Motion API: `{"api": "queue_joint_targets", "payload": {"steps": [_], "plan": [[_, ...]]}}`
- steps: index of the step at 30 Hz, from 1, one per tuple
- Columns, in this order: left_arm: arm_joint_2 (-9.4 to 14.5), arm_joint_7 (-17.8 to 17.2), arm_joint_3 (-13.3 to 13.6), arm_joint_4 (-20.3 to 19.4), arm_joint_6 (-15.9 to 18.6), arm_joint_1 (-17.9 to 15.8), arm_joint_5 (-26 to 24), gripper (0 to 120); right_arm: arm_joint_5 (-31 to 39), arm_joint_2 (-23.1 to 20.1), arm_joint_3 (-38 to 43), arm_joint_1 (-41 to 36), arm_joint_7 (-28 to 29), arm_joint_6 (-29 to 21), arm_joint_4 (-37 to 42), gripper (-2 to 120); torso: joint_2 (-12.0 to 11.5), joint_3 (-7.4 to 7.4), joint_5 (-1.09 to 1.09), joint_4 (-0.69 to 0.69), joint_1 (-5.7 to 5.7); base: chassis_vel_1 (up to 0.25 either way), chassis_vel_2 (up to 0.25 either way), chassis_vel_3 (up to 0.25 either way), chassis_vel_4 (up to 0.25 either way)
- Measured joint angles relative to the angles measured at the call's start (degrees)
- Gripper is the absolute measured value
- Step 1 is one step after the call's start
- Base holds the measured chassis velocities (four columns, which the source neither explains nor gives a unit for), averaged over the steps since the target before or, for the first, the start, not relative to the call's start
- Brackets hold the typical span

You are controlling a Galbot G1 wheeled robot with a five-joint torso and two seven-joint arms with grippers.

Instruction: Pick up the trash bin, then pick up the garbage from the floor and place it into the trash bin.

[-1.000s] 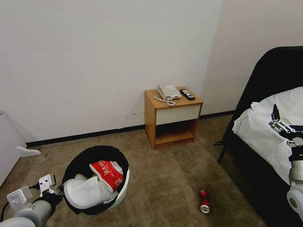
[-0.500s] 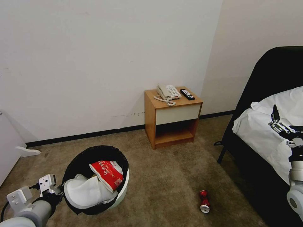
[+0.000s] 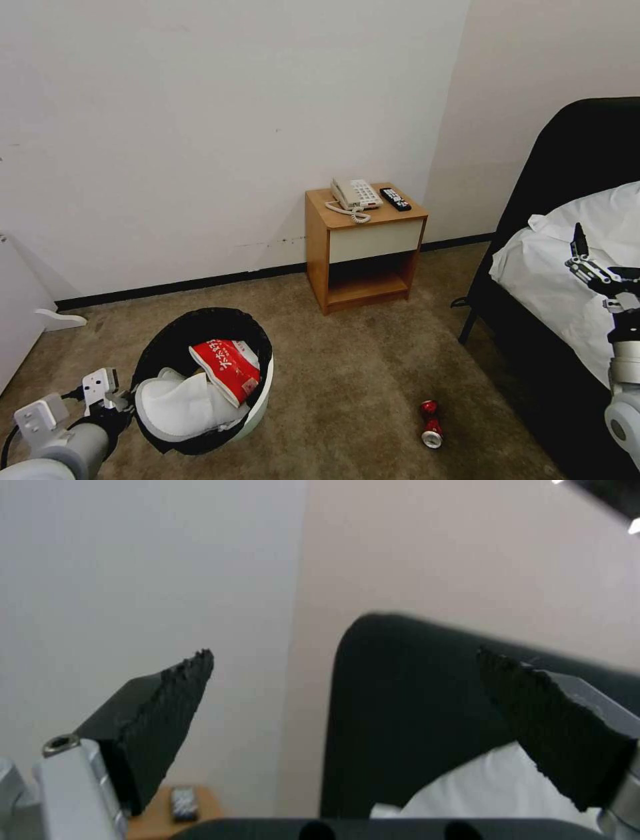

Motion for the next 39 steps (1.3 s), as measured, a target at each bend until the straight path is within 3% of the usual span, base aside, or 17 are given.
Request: {"api": "queue_joint_targets", "payload": {"steps": [2, 3, 4, 6, 7, 8, 11, 13, 14, 15, 22, 24, 27, 31, 39], "plan": [[0.04, 0.00, 0.00, 0.06, 0.00, 0.00, 0.00, 1, 1.46, -0.55, -0.57, -0.36, 0.74, -2.08, 1.17, 100, 0.00, 0.00, -0.01, 0.00, 0.00, 0.000, 0.000, 0.000, 0.000], [0.21, 0.00, 0.01, 0.14, 0.00, 0.04, -0.03, 1, 5.27, -2.13, -1.81, -0.82, 3.50, -7.42, 3.57, 100, 0.00, 0.00, -0.01, 0.00, 0.00, 0.000, 0.000, 0.000, 0.000], [0.21, 0.00, 0.01, 0.14, 0.00, 0.04, -0.03, 1, 5.27, -2.13, -1.81, -0.82, 3.50, -7.42, 3.57, 100, 0.00, 0.00, -0.01, 0.00, 0.00, 0.000, 0.000, 0.000, 0.000], [0.32, 0.00, 0.00, 0.19, 0.00, 0.05, -0.06, 1, 8.87, -3.41, -3.02, -0.64, 5.91, -11.99, 4.88, 100, 0.00, 0.00, -0.02, -0.01, 0.00, 0.000, 0.000, 0.000, 0.000], [0.37, 0.00, 0.00, 0.23, 0.00, 0.04, -0.10, 1, 13.02, -4.83, -4.43, 0.10, 8.15, -17.15, 6.02, 100, 0.00, 0.00, -0.01, -0.01, 0.00, 0.000, 0.000, 0.000, 0.000], [0.37, 0.00, 0.00, 0.23, 0.00, 0.04, -0.10, 1, 13.02, -4.83, -4.43, 0.10, 8.15, -17.15, 6.02, 100, 0.00, 0.00, -0.01, -0.01, 0.00, 0.000, 0.000, 0.000, 0.000], [0.36, 0.04, 0.04, 0.32, 0.00, 0.02, -0.12, 1, 23.58, -8.22, -10.56, 5.16, 13.91, -28.99, 7.19, 100, 0.00, 0.00, 0.00, 0.00, 0.00, 0.000, 0.000, 0.000, 0.000], [0.35, 0.06, 0.06, 0.36, 0.00, 0.02, -0.12, 1, 25.64, -9.06, -12.59, 7.12, 14.94, -31.23, 7.20, 100, 0.00, 0.00, 0.02, 0.01, 0.01, 0.000, 0.000, 0.000, 0.000], [0.33, 0.11, 0.08, 0.49, 0.00, 0.04, -0.10, 1, 33.32, -11.04, -18.04, 12.59, 16.38, -37.72, 7.54, 100, 0.00, 0.00, -0.01, 0.01, 0.01, 0.000, 0.000, 0.000, 0.000], [0.33, 0.14, 0.07, 0.53, 0.00, 0.05, -0.09, 1, 36.44, -11.35, -20.50, 14.97, 17.13, -40.01, 7.82, 100, 0.00, 0.00, -0.01, 0.00, 0.00, 0.000, 0.000, 0.000, 0.000], [0.53, 0.23, -0.02, 0.73, 0.00, 0.03, -0.09, 1, 46.14, -11.91, -28.33, 21.59, 20.93, -48.74, 7.24, 100, 0.00, 0.00, -0.02, 0.01, 0.01, 0.000, 0.000, 0.000, 0.000], [0.71, 0.31, -0.04, 0.93, 0.00, -0.02, -0.09, 1, 50.91, -12.00, -32.24, 24.99, 22.10, -53.32, 4.86, 100, 0.00, 0.00, -0.01, -0.01, 0.00, 0.000, 0.000, 0.000, 0.000], [0.78, 0.35, -0.04, 1.18, 0.00, -0.08, -0.07, 1, 53.53, -11.69, -36.15, 28.46, 22.43, -56.13, 1.65, 100, 0.00, 0.00, -0.01, 0.00, 0.01, 0.000, 0.000, 0.000, 0.000], [0.85, 0.44, -0.02, 1.57, 0.00, -0.15, 0.05, 1, 57.77, -11.06, -39.70, 32.14, 23.99, -58.49, -1.21, 100, 0.00, 0.00, -0.02, 0.01, 0.00, 0.000, 0.000, 0.000, 0.000], [0.88, 0.72, 0.14, 2.56, 0.00, -0.48, 0.47, 1, 56.93, -10.84, -46.22, 33.72, 26.54, -58.56, -4.74, 100, 0.00, 0.00, 0.00, -0.01, 0.01, 0.000, 0.000, 0.000, 0.000]]}}
